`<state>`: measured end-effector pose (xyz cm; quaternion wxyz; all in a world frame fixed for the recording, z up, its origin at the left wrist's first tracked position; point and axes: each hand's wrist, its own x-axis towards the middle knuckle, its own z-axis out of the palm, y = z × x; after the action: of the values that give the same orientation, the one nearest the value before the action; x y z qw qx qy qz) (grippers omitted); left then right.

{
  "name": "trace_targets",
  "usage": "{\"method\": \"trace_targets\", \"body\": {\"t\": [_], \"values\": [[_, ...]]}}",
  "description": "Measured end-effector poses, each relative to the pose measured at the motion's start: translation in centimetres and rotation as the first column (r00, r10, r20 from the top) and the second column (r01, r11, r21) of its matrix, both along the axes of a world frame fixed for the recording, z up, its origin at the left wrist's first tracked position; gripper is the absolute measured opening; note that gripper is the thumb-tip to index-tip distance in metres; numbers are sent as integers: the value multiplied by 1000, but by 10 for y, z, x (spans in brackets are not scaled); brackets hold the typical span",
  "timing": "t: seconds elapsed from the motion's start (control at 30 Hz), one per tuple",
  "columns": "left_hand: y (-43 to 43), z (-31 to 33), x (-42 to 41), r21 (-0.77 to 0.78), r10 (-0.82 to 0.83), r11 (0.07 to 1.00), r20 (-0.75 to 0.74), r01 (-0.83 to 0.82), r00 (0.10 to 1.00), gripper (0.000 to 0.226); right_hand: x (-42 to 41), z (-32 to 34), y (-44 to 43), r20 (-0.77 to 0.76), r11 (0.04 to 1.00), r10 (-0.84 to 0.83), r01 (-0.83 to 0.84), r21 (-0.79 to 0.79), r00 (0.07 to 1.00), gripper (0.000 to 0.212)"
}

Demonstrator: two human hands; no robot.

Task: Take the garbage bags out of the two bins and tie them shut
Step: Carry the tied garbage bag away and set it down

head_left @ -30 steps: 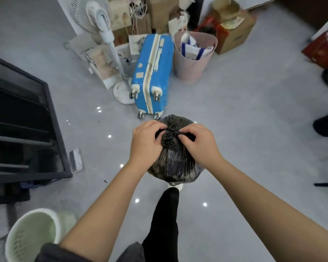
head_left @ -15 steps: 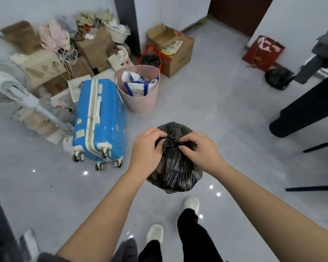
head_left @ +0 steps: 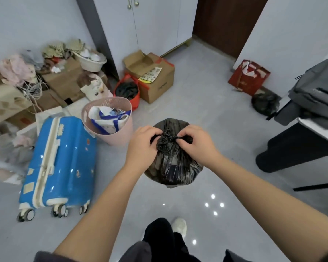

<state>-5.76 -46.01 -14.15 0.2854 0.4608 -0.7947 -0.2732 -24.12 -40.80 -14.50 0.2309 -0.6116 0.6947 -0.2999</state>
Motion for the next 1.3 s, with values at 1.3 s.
{"method": "trace_targets", "body": {"t": [1.3], "values": [[-516,-83,-684,220,-306,939,183,264,934,15,-663,-78,-469,31,947,-245,233,221,969,2]]}}
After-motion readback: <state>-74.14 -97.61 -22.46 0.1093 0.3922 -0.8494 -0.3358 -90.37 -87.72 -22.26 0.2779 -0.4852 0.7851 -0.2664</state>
